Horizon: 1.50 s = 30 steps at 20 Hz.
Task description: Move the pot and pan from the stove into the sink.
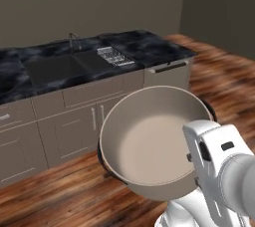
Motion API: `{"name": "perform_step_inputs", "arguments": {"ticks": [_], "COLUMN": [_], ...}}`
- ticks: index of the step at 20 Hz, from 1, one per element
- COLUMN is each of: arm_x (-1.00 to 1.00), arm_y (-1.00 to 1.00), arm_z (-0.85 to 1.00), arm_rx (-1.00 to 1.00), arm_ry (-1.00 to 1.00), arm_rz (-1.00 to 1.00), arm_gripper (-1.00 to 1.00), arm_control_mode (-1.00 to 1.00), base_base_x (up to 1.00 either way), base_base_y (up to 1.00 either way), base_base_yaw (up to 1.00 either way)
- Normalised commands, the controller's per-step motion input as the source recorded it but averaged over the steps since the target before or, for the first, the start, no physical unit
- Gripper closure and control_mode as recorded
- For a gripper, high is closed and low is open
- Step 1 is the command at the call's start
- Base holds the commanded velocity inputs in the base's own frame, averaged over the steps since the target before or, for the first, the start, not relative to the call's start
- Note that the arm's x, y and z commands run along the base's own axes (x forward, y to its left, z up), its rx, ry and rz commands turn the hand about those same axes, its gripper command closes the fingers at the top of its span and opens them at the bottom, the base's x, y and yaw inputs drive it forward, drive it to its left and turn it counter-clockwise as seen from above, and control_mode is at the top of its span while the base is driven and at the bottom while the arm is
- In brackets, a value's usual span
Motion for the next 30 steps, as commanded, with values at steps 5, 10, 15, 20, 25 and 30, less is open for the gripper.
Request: {"name": "perform_step_inputs", "arguments": {"ticks": [5, 10, 15, 20, 25, 30], "arm_x": [0.0, 0.0, 0.0, 0.0, 0.0, 0.0], "arm_y": [0.0, 0.0, 0.0, 0.0, 0.0, 0.0], "arm_z": [0.0, 0.0, 0.0, 0.0, 0.0, 0.0], "arm_rx": [0.0, 0.0, 0.0, 0.0, 0.0, 0.0], "arm_ry": [0.0, 0.0, 0.0, 0.0, 0.0, 0.0], "arm_rz": [0.0, 0.0, 0.0, 0.0, 0.0, 0.0], "arm_gripper": [1.0, 1.0, 1.0, 1.0, 1.0, 1.0], "arm_control_mode": [1.0, 1.0, 1.0, 1.0, 1.0, 1.0], "base_base_x": [0.11, 0.0, 0.33, 0.73, 0.84, 0.86], "base_base_y": [-0.68, -0.08, 0.0, 0.06, 0.08, 0.06], "base_base_yaw": [0.1, 0.02, 0.0, 0.02, 0.04, 0.04]}}
